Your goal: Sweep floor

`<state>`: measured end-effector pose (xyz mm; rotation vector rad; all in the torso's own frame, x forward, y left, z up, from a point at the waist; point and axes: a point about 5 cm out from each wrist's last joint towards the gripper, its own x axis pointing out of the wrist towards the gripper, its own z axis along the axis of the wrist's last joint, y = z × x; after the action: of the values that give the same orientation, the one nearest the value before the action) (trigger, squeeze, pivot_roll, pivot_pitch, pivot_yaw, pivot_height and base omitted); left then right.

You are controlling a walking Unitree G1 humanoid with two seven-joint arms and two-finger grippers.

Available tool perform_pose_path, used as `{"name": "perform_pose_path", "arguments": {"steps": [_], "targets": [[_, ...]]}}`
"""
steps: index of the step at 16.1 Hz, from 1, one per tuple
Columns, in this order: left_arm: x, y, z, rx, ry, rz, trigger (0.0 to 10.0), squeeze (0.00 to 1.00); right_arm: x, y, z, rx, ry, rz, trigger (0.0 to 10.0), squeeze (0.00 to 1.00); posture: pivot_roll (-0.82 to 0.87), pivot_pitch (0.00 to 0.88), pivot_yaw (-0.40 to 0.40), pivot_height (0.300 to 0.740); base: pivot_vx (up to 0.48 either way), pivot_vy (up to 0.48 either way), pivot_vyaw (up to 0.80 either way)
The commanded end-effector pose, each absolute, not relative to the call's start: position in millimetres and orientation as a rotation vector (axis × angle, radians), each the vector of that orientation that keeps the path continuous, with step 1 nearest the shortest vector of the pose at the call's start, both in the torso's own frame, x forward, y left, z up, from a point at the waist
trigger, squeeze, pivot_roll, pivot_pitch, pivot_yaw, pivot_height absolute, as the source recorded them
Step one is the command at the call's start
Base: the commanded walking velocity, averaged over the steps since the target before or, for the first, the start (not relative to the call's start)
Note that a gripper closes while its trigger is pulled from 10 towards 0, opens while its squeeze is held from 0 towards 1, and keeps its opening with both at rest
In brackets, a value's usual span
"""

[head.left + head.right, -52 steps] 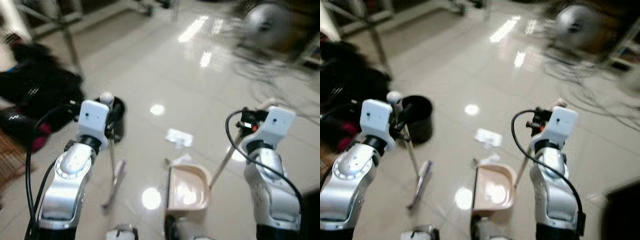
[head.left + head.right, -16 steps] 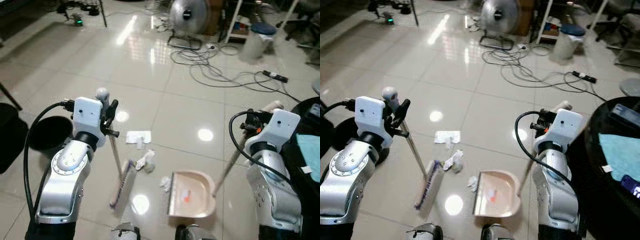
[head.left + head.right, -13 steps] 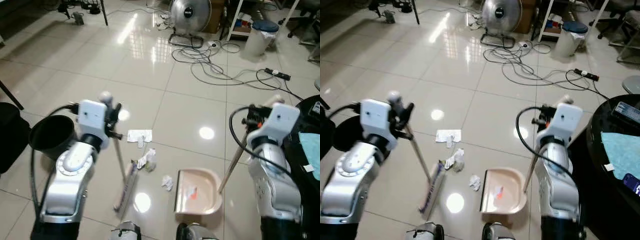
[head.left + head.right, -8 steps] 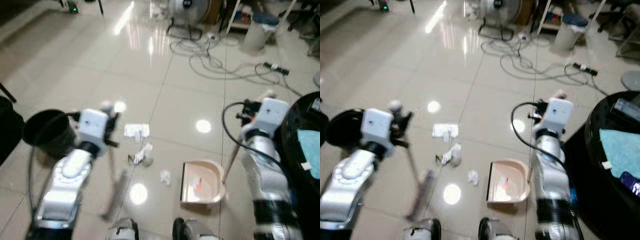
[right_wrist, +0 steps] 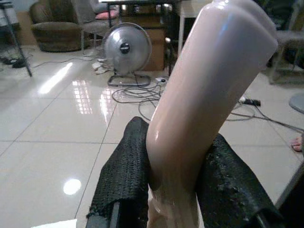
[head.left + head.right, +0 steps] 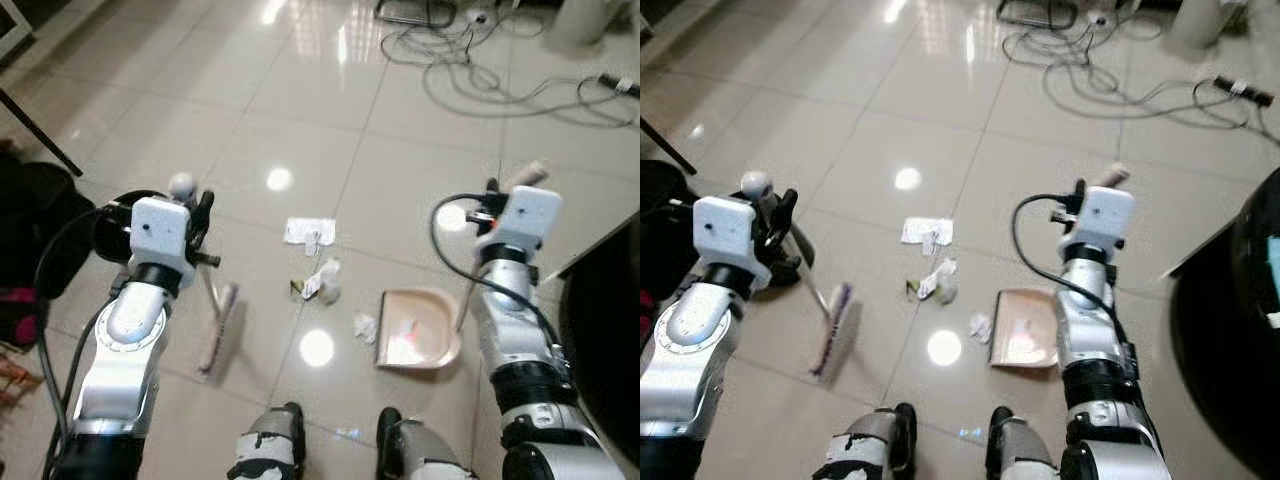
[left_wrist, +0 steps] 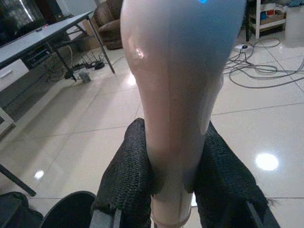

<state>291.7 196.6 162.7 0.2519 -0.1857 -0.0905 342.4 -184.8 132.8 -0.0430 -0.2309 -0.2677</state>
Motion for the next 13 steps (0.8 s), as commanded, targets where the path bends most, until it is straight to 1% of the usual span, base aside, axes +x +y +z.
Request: {"name": "perform_pose_path", "arguments": {"steps": [1, 3, 5, 9, 12, 13], "targets": [[293, 202, 165, 0.257, -0.204, -0.074, 10.0, 0.00, 344, -177, 136, -0.067, -0.277, -0.243, 10.0, 0.00, 0.32, 0.335, 0.102, 0.740, 0.000, 0.000, 0.00], [300, 203, 162, 0.243, -0.198, -0.071, 10.0, 0.00, 345, -160, 131, -0.071, -0.274, -0.191, 10.0, 0.00, 0.32, 0.338, 0.101, 0.740, 0.000, 0.000, 0.00], [308, 202, 154, 0.233, -0.188, -0.068, 10.0, 0.00, 343, -136, 123, -0.077, -0.269, -0.132, 10.0, 0.00, 0.32, 0.340, 0.100, 0.740, 0.000, 0.000, 0.00], [322, 193, 149, 0.213, -0.188, -0.076, 10.0, 0.00, 343, -108, 121, -0.042, -0.272, -0.085, 10.0, 0.00, 0.31, 0.357, 0.090, 0.740, 0.000, 0.000, 0.00], [332, 185, 143, 0.204, -0.179, -0.096, 10.0, 0.00, 344, -99, 121, -0.029, -0.263, -0.074, 10.0, 0.00, 0.29, 0.364, 0.068, 0.740, 0.000, 0.000, 0.00], [339, 178, 141, 0.193, -0.179, -0.108, 10.0, 0.00, 345, -98, 119, -0.017, -0.248, -0.078, 10.0, 0.00, 0.28, 0.370, 0.057, 0.740, 0.000, 0.000, 0.00]]}}
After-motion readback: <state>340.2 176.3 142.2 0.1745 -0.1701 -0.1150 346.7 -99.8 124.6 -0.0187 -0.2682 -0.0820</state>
